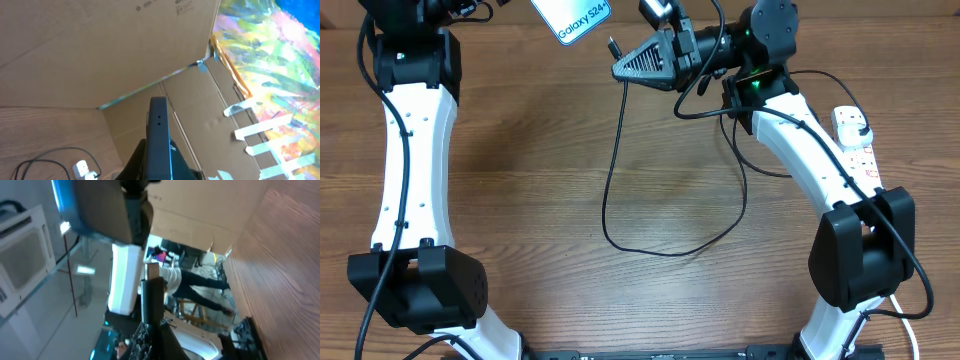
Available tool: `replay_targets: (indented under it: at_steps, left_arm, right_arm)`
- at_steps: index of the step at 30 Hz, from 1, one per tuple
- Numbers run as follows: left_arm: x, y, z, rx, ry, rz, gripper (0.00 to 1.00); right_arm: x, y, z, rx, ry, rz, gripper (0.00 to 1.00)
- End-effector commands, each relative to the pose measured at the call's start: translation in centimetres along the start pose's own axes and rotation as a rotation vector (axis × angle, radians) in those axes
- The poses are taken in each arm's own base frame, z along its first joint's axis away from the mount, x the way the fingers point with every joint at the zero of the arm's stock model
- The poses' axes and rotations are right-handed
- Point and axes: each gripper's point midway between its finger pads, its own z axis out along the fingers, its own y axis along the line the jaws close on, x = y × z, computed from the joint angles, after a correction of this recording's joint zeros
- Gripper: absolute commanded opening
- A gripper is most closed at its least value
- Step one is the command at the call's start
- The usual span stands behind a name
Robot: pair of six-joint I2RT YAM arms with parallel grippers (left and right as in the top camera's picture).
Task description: Plug charger to phone and switch on socket
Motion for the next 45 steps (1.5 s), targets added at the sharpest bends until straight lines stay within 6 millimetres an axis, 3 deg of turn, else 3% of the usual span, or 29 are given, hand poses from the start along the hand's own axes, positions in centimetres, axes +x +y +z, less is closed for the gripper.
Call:
replay_targets:
  at_steps: [1,9,19,32,38,42,45]
  left_arm:
    - [-0.3,-1.2,0.0,0.014,-0.016,-0.008,0.05]
    - [-0.9,-1.0,-0.1,0.009,-0.050,-0.086,0.04]
    - [-1.1,-1.0,-0.1,0.008,-0.067,-0.132,0.04]
    - [-1.5,-0.9,-0.4,0.004,-0.077,-0.129,0.04]
    - [-1.7,-0.8,-0.8,0.001,-0.076,-0.122,0.04]
    - [-1.7,-0.8,-0.8,0.000,-0.076,-0.108,0.04]
    - [-1.5,-0.8,-0.8,0.002,-0.064,-0.107,0.04]
  right_arm:
    - [-0.1,2.9,-0.2,-0.027,-0.031,0.040,0.04]
    - [0.4,5.1,-0.3,-0.073,-0.040,0.092,0.04]
    - [-0.7,6.6,1.0,-0.164,-0.113,0.093,0.07]
    - [0.3,5.4,0.7,-0.102,-0.055,0.020,0.04]
    - [0.1,2.1,0.5,-0.020,-0.014,0.056,0.04]
    - [-0.4,-2.3,0.1,0.044,-0.032,0.124,0.04]
    - [-0.8,-8.3,-1.4,0.188,-0.152,0.221,0.04]
